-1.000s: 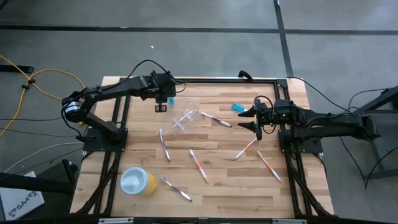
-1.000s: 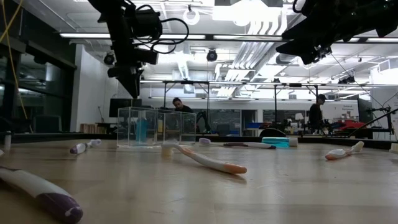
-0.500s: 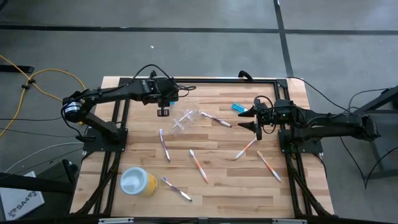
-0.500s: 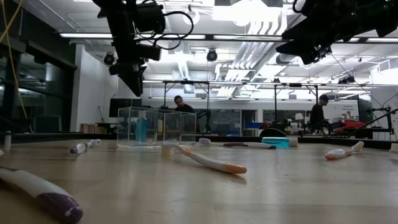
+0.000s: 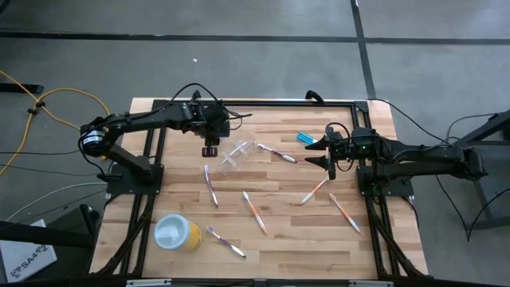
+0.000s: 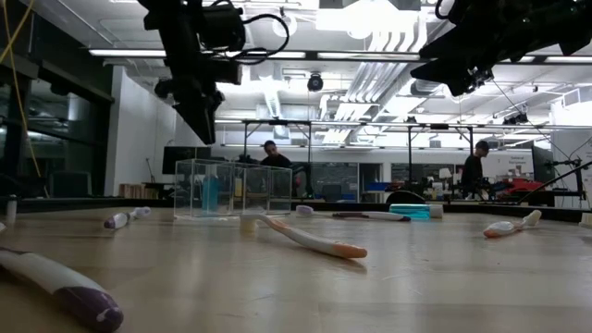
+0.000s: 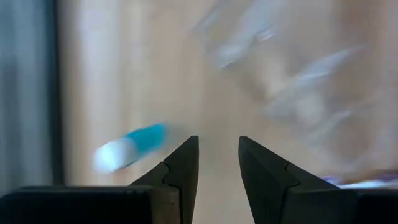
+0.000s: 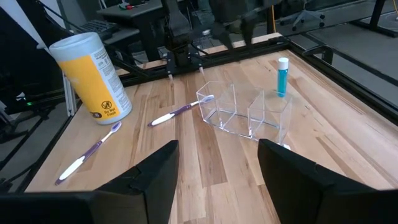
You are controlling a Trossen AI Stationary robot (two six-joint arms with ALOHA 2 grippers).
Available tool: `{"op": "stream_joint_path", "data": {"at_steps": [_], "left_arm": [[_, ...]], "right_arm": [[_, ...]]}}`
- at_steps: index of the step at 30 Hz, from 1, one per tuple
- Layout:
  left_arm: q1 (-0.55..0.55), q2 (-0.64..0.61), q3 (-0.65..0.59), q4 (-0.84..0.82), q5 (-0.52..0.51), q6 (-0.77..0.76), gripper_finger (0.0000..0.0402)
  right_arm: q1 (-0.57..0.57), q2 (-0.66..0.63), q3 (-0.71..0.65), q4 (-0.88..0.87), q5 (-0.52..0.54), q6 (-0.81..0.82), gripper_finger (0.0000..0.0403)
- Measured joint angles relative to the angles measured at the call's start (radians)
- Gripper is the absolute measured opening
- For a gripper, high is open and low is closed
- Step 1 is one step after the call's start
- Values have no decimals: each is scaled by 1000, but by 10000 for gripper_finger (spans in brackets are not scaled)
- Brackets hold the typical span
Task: Pick & Place toothbrushing station
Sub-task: Put the left blue mouthwash into the transparent organizer
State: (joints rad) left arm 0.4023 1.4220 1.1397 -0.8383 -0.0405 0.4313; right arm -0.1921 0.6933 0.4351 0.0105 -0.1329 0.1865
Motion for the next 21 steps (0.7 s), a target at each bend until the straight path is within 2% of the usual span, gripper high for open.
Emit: {"op": "stream_joint_path", "data": {"at_steps": [3, 5, 21], "left_arm": [[0, 0, 0, 0, 129, 0, 106], [0, 0, 0, 0, 175, -6, 106], [0, 0, 0, 13, 181, -21, 106]], "right_arm": [[0, 0, 0, 0, 0, 0, 210], [0, 0, 0, 0, 0, 0, 210], [0, 0, 0, 0, 0, 0, 210]]}}
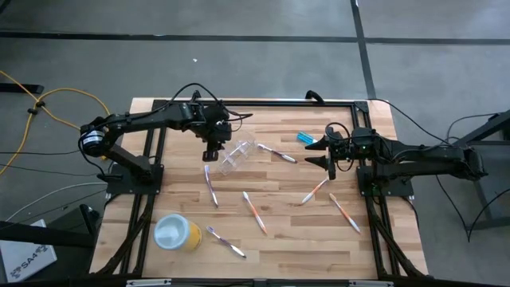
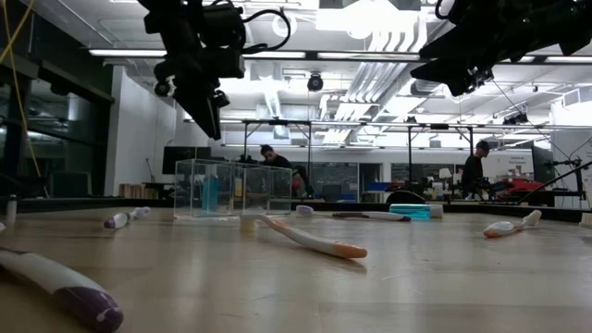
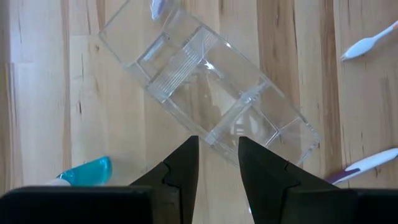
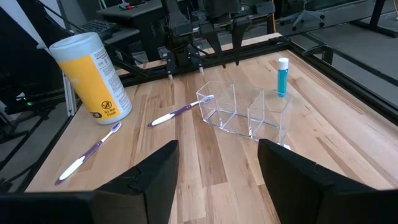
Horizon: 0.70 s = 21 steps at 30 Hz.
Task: Pick & Place toothbrushing station
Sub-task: Put the left blue mouthwash into the transparent organizer
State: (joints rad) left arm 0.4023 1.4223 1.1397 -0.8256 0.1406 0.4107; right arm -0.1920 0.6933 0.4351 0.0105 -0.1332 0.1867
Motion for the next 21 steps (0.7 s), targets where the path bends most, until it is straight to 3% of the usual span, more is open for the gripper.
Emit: {"op": "stream_joint_path", "data": {"at_steps": [21], "left_arm": [[39, -15, 0, 4, -25, -64, 106]], "right_arm": [[0, 0, 0, 0, 0, 0, 210]]}}
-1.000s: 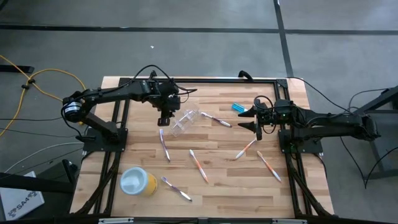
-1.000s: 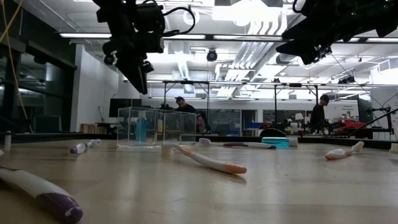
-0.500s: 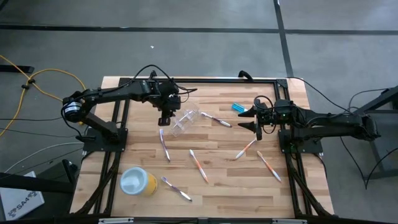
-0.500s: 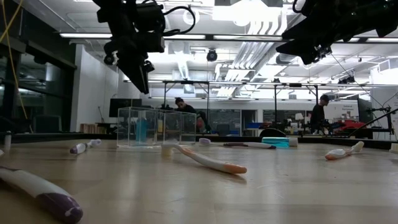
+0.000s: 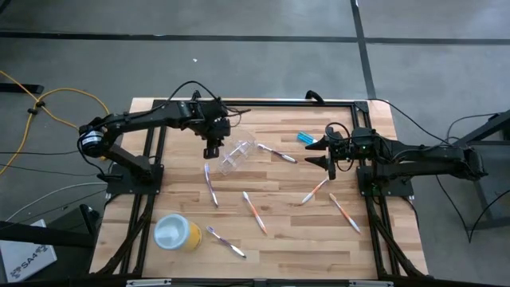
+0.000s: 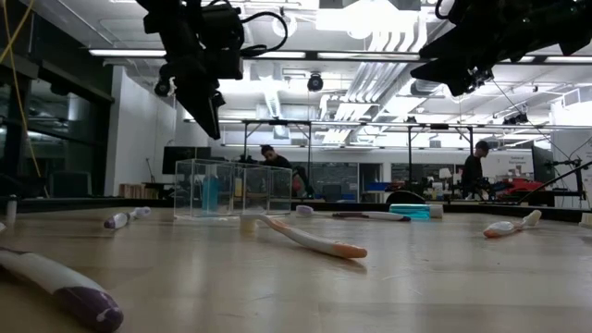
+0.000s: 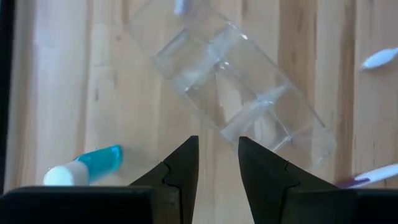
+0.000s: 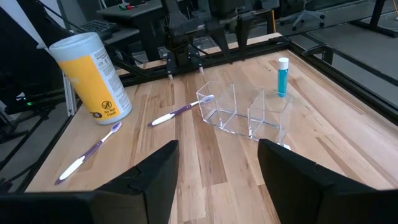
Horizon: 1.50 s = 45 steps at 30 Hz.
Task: Pick & Place toothbrushing station
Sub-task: Put the left blue mouthwash into the transparent organizer
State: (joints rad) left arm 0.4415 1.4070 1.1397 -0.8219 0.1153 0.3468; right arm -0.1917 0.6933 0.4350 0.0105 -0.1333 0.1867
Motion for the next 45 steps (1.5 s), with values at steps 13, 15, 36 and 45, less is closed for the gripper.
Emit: {"op": "stream_joint_path", "data": {"at_steps": [13, 15, 36, 45], "left_arm": [[152, -109, 0, -19, 136, -5, 106], [166, -127, 0, -20, 137, -5, 106], [200, -164, 0, 15, 219, -29, 106], [281, -76, 0, -32, 243, 20, 106]], "right_arm": [[0, 0, 0, 0, 0, 0, 210], [0, 0, 0, 0, 0, 0, 210], [0, 0, 0, 0, 0, 0, 210], [0, 0, 0, 0, 0, 0, 210]]}}
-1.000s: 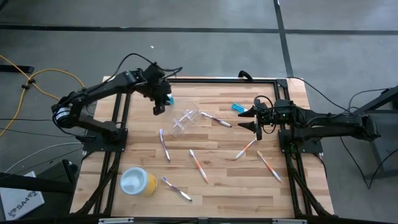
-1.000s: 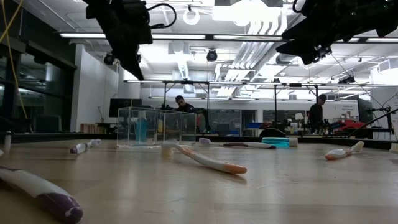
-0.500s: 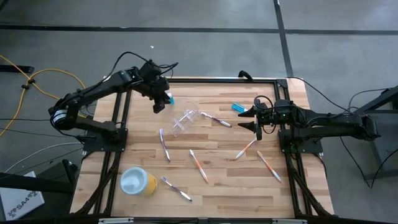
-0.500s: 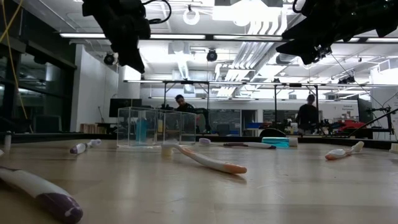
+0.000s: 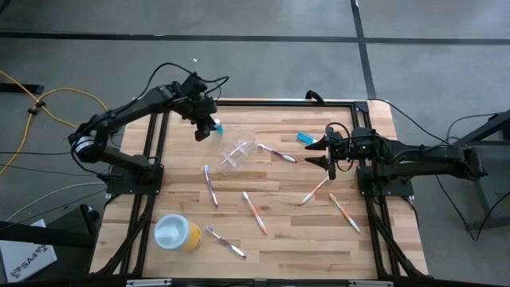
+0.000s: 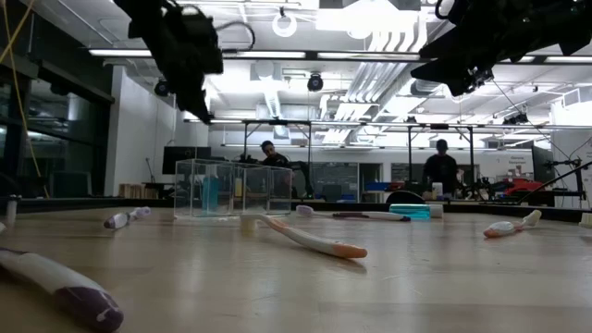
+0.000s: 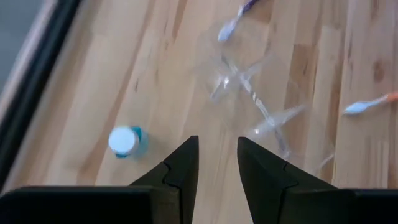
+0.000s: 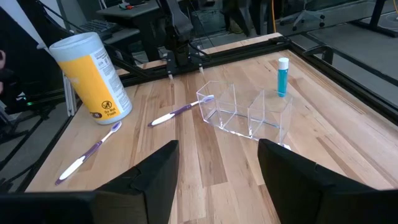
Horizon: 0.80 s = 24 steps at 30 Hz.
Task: Pick & Place toothbrushing station
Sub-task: Put the left blue mouthwash into the transparent organizer
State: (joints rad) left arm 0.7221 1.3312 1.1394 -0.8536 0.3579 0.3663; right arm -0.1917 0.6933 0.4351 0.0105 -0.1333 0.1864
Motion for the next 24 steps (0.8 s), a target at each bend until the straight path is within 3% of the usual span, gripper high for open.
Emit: {"op": "stream_joint_path", "data": {"at_steps": [4, 10, 17, 24], "left_arm": [[4, 36, -1, -4, -13, 46, 106], [-22, 48, 5, -6, -139, 43, 106], [-62, 48, 35, -1, -234, -97, 133], [-136, 48, 37, 83, -383, -334, 161]], "right_arm": [[0, 0, 0, 0, 0, 0, 210], [0, 0, 0, 0, 0, 0, 210], [0, 0, 0, 0, 0, 0, 210], [0, 0, 0, 0, 0, 0, 210]]}}
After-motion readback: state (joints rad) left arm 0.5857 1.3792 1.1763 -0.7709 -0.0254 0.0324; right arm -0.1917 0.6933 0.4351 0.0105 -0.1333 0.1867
